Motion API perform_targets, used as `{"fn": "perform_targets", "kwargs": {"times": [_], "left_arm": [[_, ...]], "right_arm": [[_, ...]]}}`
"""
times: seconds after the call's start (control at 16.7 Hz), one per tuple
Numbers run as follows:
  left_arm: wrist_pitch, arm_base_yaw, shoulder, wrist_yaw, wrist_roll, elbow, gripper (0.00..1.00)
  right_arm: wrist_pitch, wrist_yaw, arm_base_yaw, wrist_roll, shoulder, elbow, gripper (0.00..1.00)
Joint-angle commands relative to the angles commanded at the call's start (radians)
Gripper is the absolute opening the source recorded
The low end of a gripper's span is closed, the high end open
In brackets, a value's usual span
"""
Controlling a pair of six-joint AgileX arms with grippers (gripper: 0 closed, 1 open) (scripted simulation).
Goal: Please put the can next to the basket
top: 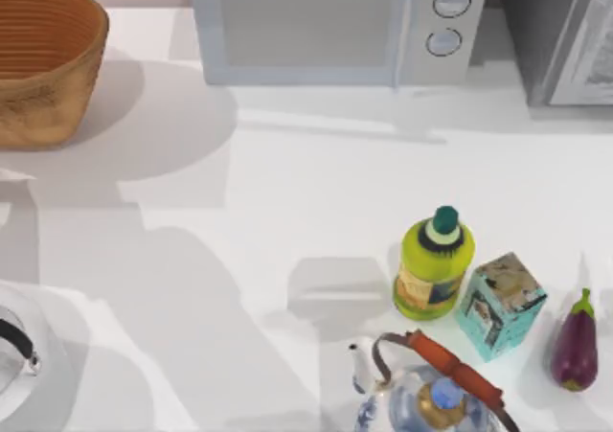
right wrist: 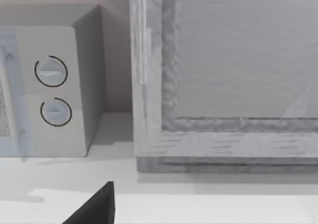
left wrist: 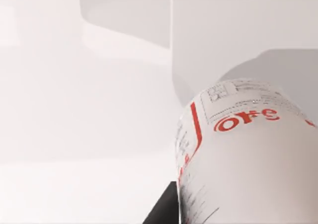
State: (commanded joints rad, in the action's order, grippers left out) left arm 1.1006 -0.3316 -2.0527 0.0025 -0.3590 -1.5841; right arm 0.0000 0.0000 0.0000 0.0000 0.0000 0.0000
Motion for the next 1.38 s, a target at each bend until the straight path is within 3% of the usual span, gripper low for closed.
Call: {"fn": "perform_targets", "kwargs": {"times": [0.6,0.9,1.2,1.38], "left_arm": [[-0.027,-0.114,-0.001,0.003,-0.074,0.014,0.0],[-0.032,-0.01,-0.01,-0.001,-0.008,0.02,0.0],[-0.029,0.0,-0.008,0.0,0.0,0.021,0.0],[-0.029,0.0,-0.008,0.0,0.0,0.021,0.23]], "right_arm": [[0.0,0.0,0.0,0.0,0.0,0.0,1.0],[0.0,0.0,0.0,0.0,0.0,0.0,1.0],[0.0,0.0,0.0,0.0,0.0,0.0,1.0],[0.0,0.0,0.0,0.0,0.0,0.0,1.0]]}}
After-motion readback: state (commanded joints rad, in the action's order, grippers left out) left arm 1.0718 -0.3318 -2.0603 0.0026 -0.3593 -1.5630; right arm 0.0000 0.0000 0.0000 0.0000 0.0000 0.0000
